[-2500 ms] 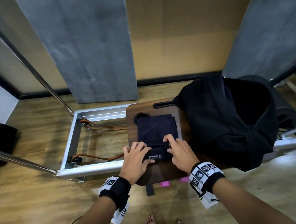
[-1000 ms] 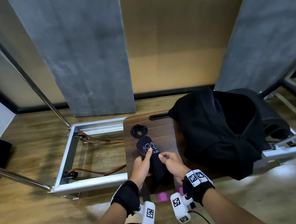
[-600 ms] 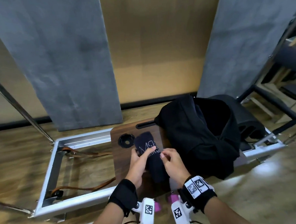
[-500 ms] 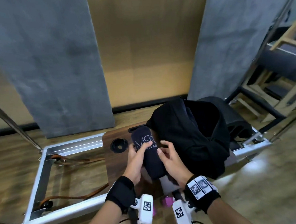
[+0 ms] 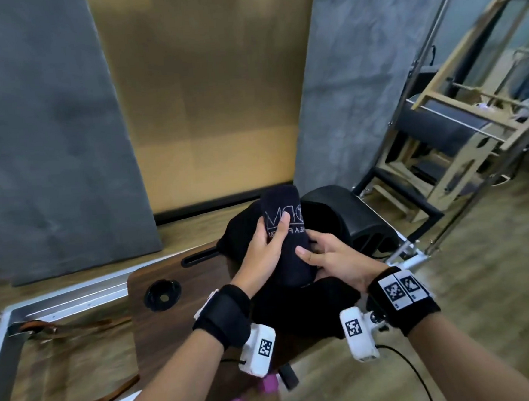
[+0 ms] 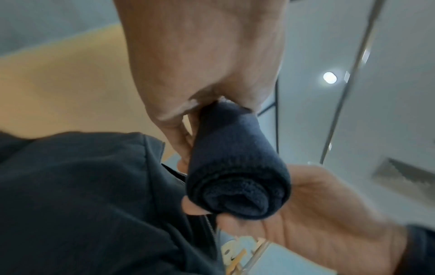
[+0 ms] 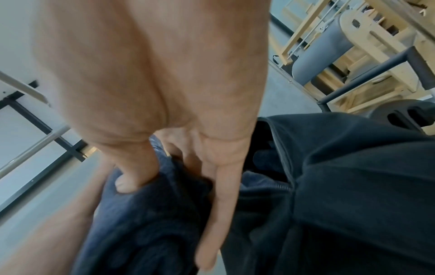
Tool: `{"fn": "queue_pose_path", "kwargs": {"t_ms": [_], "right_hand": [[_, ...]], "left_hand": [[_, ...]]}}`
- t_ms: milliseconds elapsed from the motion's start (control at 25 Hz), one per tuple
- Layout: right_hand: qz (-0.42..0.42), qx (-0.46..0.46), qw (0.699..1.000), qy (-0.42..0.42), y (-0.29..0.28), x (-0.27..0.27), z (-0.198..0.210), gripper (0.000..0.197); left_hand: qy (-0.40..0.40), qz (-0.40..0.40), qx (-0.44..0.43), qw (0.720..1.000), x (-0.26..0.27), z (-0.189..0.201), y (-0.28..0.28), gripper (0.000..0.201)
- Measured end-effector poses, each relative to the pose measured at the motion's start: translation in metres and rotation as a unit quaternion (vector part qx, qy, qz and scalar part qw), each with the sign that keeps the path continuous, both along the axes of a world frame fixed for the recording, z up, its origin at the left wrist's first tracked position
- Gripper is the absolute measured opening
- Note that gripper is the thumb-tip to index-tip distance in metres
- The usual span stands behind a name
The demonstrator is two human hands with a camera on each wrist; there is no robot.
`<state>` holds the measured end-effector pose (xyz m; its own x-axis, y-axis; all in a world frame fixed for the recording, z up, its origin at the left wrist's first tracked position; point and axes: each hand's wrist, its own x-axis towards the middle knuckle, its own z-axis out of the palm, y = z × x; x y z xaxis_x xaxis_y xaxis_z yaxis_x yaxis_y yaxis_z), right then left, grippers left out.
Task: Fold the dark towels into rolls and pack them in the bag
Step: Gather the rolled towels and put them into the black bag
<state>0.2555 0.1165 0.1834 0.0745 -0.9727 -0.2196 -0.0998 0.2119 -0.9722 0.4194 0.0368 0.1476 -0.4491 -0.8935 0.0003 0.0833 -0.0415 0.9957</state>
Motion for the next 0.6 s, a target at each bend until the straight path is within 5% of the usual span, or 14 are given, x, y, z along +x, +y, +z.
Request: {"fn": "queue_pose_path", "kwargs": {"t_ms": [160,360,440,600], "right_hand": [[-0.097,-0.022,0.993,0.07,-0.025,-0.044,-0.007,0.027],[-0.078,0.024,0.947,0.311,-0.058,-0.067,-0.017,0.027],[-0.012,0.071,0.903,0.424,-0.063,-0.068,-0.024,0.032],[0.077,0.109,0.8,0.586,-0.076,-0.065,-0.035,0.061]], "left_hand": [[-0.308,-0.063,-0.204,0.927,-0.012,-0.004,-0.009,0.077],[-0.488,-0.179,-0.302,0.799,-0.031,-0.013,-0.009,0.053],[-0.496,-0.149,-0.332,0.788,-0.038,-0.012,-0.008,0.035],[-0.448,-0.077,-0.354,0.818,-0.045,-0.009,-0.002,0.024]]}}
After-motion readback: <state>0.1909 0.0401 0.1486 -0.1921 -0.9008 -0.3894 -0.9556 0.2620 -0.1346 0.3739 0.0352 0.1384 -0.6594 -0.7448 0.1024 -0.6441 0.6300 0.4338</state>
